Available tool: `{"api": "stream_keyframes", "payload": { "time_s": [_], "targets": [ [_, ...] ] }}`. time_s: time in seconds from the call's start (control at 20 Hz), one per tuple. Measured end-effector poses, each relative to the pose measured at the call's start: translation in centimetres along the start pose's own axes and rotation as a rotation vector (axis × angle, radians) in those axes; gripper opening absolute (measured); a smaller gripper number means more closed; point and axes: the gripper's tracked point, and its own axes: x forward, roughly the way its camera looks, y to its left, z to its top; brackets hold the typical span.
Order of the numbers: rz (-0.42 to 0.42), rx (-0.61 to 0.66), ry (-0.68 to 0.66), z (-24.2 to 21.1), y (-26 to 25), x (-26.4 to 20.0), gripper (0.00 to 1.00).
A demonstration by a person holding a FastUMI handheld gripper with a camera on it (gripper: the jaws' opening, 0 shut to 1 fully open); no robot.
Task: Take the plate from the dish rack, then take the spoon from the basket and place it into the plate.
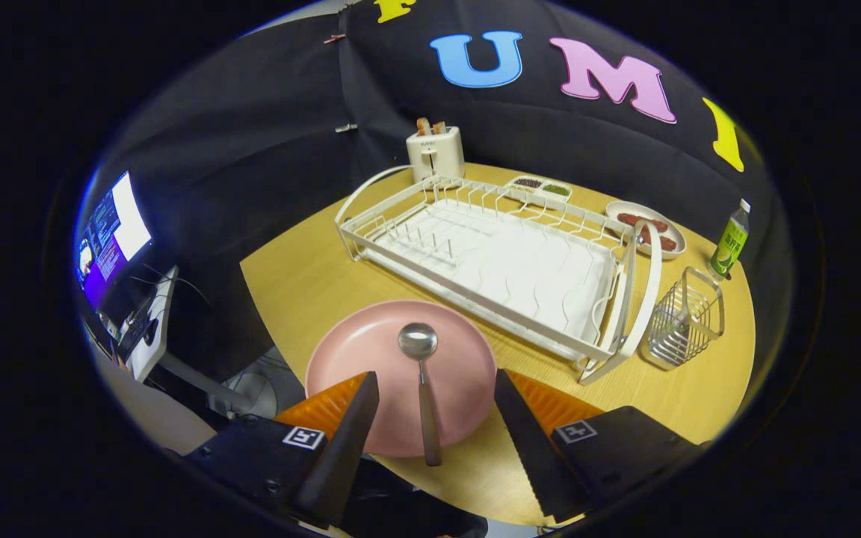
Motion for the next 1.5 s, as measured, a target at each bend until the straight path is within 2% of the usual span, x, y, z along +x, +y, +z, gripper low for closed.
{"api": "stream_keyframes", "payload": {
  "time_s": [0.1, 0.4, 0.7, 0.95, 1.2, 1.5],
  "targets": [
    [-0.030, -0.005, -0.059, 2.9, -0.4, -1.4, 0.99],
    [-0.154, -0.003, -0.302, 13.8, -2.9, -6.5, 0.99],
    [-0.289, -0.042, -0.501, 21.9, -6.3, -12.5, 0.99],
    [-0.384, -0.024, -0.598, 23.7, -7.3, -16.1, 0.98],
    [-0.446, 0.001, -0.611, 22.8, -8.1, -17.5, 0.97],
    [-0.482, 0.023, -0.615, 22.1, -8.7, -18.2, 0.97]
  ]
}}
